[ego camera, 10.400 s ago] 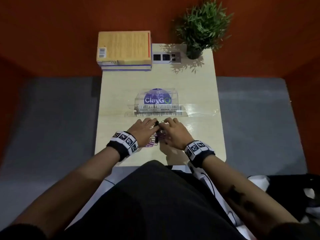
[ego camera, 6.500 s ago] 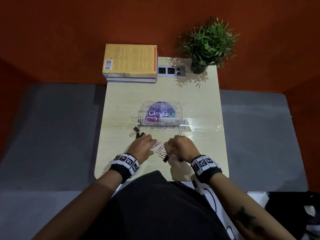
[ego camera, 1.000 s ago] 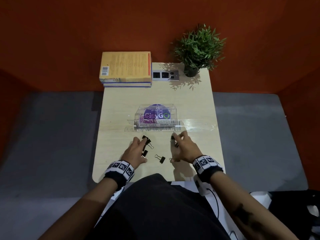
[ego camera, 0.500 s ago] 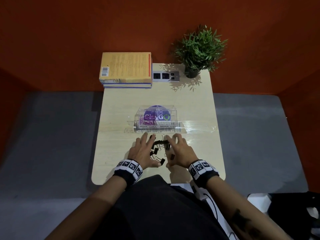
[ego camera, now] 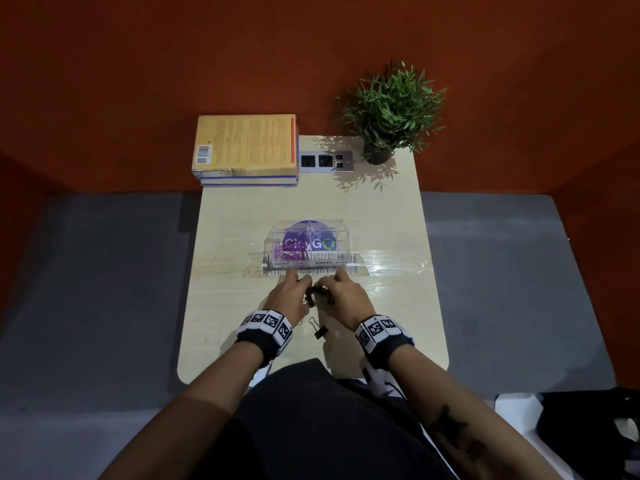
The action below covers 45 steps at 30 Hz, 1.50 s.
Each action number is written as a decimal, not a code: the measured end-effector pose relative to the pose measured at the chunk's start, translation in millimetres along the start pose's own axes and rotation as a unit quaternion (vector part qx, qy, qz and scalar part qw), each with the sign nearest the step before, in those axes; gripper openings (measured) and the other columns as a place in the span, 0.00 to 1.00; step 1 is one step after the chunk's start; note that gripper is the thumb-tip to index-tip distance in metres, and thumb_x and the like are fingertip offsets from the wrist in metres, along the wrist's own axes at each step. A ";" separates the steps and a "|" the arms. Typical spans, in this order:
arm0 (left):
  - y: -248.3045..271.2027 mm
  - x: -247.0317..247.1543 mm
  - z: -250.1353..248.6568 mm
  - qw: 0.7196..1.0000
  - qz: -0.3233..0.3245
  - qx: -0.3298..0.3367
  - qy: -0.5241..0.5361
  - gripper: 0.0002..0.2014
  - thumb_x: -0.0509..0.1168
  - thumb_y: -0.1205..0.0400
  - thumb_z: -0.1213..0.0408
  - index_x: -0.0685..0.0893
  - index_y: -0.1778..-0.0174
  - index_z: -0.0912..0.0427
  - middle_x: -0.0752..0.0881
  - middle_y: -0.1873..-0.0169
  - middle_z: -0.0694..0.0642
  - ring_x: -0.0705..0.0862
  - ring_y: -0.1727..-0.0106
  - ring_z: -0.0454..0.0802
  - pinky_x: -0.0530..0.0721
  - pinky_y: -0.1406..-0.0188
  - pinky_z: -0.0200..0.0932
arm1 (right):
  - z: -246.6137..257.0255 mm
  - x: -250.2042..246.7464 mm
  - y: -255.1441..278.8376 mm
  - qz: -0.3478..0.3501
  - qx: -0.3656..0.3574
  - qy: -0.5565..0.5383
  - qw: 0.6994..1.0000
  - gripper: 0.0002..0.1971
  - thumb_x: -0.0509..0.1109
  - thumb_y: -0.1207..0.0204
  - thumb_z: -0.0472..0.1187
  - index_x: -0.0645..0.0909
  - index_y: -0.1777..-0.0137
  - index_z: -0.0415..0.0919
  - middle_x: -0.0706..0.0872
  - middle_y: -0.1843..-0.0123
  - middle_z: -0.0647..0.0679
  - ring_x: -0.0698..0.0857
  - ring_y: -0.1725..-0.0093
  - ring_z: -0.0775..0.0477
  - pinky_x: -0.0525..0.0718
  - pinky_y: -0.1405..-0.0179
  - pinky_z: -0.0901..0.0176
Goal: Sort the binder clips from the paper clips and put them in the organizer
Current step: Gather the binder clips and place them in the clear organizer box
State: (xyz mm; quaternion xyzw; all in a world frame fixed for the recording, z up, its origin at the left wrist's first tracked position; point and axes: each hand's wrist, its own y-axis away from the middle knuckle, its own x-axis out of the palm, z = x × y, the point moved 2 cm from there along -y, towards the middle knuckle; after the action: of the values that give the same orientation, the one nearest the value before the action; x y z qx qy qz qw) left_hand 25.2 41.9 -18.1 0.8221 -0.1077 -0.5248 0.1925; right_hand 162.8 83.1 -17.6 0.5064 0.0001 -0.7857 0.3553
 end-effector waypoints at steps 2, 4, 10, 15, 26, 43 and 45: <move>-1.1 -3.1 -2.5 1.000 -0.006 -0.007 -0.003 0.20 0.75 0.30 0.70 0.74 0.47 0.55 0.71 0.43 0.60 0.78 0.65 0.61 0.77 0.72 0.49 | -1.0 -0.2 -0.9 -0.012 0.018 -0.015 1.000 0.12 0.72 0.27 0.39 0.79 0.44 0.42 0.76 0.45 0.37 0.85 0.63 0.31 0.86 0.65 0.45; -2.1 -5.5 -5.2 1.000 -0.015 -0.016 0.000 0.19 0.75 0.30 0.68 0.74 0.49 0.55 0.71 0.46 0.60 0.74 0.68 0.58 0.74 0.73 0.48 | -2.3 -1.7 -1.2 -0.023 0.037 -0.038 0.998 0.13 0.73 0.31 0.35 0.79 0.47 0.42 0.76 0.46 0.38 0.84 0.62 0.32 0.85 0.65 0.46; -8.3 -4.5 -13.6 0.998 -0.021 -0.009 0.051 0.07 0.69 0.28 0.75 0.79 0.61 0.61 0.76 0.50 0.60 0.79 0.60 0.61 0.75 0.66 0.47 | -7.1 -3.3 -1.8 -0.070 0.048 -0.103 0.991 0.12 0.74 0.33 0.32 0.80 0.53 0.45 0.83 0.53 0.43 0.85 0.60 0.37 0.86 0.62 0.48; -9.7 -5.6 -9.7 0.994 -0.051 -0.011 0.094 0.06 0.70 0.28 0.76 0.81 0.65 0.61 0.77 0.60 0.54 0.79 0.64 0.56 0.74 0.66 0.44 | -22.6 -9.2 0.5 -0.109 0.086 -0.160 0.977 0.15 0.77 0.37 0.31 0.79 0.59 0.50 0.88 0.56 0.48 0.85 0.58 0.45 0.86 0.60 0.52; -3.7 -53.4 -18.4 0.975 -0.161 0.009 0.155 0.06 0.74 0.28 0.69 0.88 0.60 0.54 0.87 0.60 0.48 0.83 0.62 0.48 0.83 0.63 0.42 | -18.7 -82.2 4.1 -0.142 0.037 -0.234 0.961 0.16 0.73 0.37 0.23 0.82 0.58 0.45 0.83 0.61 0.51 0.84 0.69 0.45 0.84 0.73 0.58; 11.0 -36.1 7.7 0.987 -0.061 -0.132 0.065 0.16 0.69 0.23 0.53 0.80 0.40 0.51 0.82 0.36 0.55 0.83 0.42 0.56 0.84 0.49 0.53 | 7.8 -106.9 -55.9 -0.124 0.064 -0.126 0.982 0.12 0.79 0.31 0.39 0.87 0.48 0.43 0.92 0.48 0.44 0.87 0.50 0.42 0.85 0.52 0.54; 19.7 -22.3 15.5 0.987 0.005 -0.157 0.036 0.31 0.67 0.24 0.40 0.71 0.29 0.53 0.71 0.27 0.59 0.75 0.32 0.61 0.81 0.42 0.59 | 6.1 -108.7 -47.5 -0.154 0.066 -0.118 0.979 0.11 0.76 0.30 0.41 0.87 0.47 0.44 0.91 0.48 0.45 0.87 0.50 0.43 0.85 0.53 0.53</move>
State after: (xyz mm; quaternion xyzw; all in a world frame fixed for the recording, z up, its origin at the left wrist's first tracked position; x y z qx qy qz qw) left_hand 2.1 29.4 2.9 0.7993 -0.0206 -0.5046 0.3257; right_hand 157.0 177.1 54.8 0.4263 -0.0159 -0.8836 0.1930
